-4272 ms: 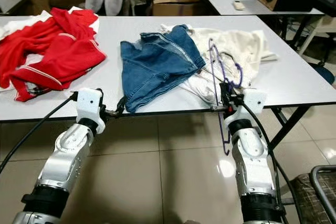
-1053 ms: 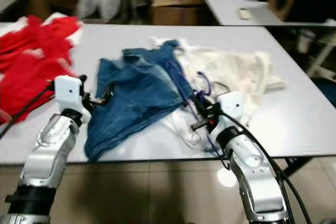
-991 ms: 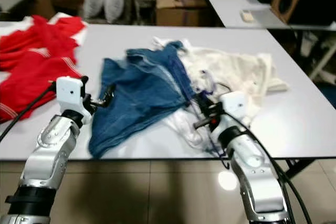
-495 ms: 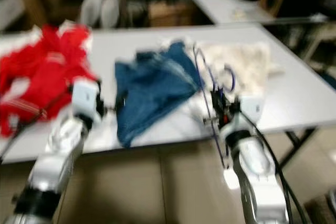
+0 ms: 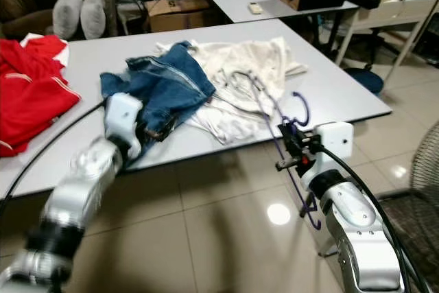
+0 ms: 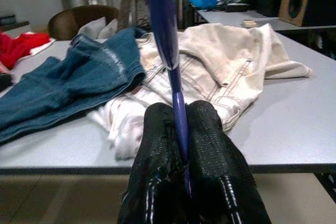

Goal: Hang hanger

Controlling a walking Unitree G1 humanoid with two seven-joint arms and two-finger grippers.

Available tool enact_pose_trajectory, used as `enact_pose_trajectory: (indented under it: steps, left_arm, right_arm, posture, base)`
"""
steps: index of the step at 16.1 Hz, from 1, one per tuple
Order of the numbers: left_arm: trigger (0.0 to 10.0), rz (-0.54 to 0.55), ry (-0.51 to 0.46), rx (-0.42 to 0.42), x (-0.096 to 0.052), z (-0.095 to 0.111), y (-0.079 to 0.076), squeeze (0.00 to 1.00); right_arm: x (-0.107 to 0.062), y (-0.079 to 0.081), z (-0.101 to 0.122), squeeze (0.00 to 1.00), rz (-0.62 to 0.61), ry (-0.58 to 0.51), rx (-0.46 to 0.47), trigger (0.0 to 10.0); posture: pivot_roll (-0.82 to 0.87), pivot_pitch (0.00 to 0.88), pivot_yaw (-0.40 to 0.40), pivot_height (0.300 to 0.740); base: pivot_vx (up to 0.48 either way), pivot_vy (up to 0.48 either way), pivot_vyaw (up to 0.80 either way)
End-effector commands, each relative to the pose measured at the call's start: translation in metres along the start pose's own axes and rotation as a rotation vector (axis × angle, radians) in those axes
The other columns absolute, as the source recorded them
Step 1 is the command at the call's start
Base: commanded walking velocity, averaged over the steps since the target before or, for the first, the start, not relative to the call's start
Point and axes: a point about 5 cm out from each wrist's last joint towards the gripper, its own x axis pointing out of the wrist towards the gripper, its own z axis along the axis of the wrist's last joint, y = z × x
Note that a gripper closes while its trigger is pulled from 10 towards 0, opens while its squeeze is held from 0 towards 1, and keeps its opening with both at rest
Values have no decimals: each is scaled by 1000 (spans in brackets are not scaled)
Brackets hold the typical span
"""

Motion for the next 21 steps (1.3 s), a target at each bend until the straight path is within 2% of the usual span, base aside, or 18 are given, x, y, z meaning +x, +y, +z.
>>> enact_pose_trajectory:
  steps: [1, 3, 4, 7, 8, 10, 14, 17, 18, 21]
  left_arm:
    - [10000, -17, 88, 33, 0, -14, 4, 1000]
    - [10000, -27, 179, 67, 6, -24, 10, 1000]
    - [10000, -26, 221, 59, 10, -28, 13, 0]
    - [10000, -56, 230, -15, 18, -31, 10, 0]
    - [0, -92, 234, -41, 22, -31, 7, 0]
    - [0, -145, 253, -34, 29, -30, 3, 0]
    - [0, -87, 297, 34, 36, -30, 9, 0]
    - [0, -88, 348, 113, 35, -36, 7, 0]
    - [0, -115, 379, 164, 34, -41, 5, 0]
    - [0, -109, 413, 188, 32, -47, 5, 0]
  right_arm:
    - [2, 1, 6, 0, 25, -14, -12, 10000]
    - [3, 0, 6, 0, 43, -5, -28, 10000]
    - [2, 0, 5, 0, 47, 3, -31, 10000]
    - [2, 3, 2, 0, 46, 13, -31, 10000]
    - [2, 4, 0, 0, 40, 22, -31, 10000]
    - [3, 5, -3, 0, 30, 34, -28, 10000]
    - [2, 5, -3, 0, 27, 36, -31, 10000]
    - [0, 6, -3, 0, 27, 42, -36, 10000]
    - [-1, 6, -4, 0, 29, 46, -39, 10000]
    - [-2, 7, -5, 0, 31, 54, -42, 10000]
  posture:
    - [-129, 0, 4, 740]
    - [-133, 0, 11, 740]
    - [-139, 0, 17, 740]
    - [-145, 0, 25, 740]
    - [-148, 0, 28, 740]
    - [-153, 0, 32, 740]
    - [-164, 0, 42, 740]
    - [-171, 0, 47, 740]
    - [-175, 0, 51, 740]
    - [-177, 0, 53, 740]
  base:
    - [0, 0, 0]
    - [0, 0, 0]
    - [0, 0, 0]
    - [0, 0, 0]
    - [0, 0, 0]
    - [0, 0, 0]
    - [0, 0, 0]
    - [0, 0, 0]
    - [0, 0, 0]
    - [0, 0, 0]
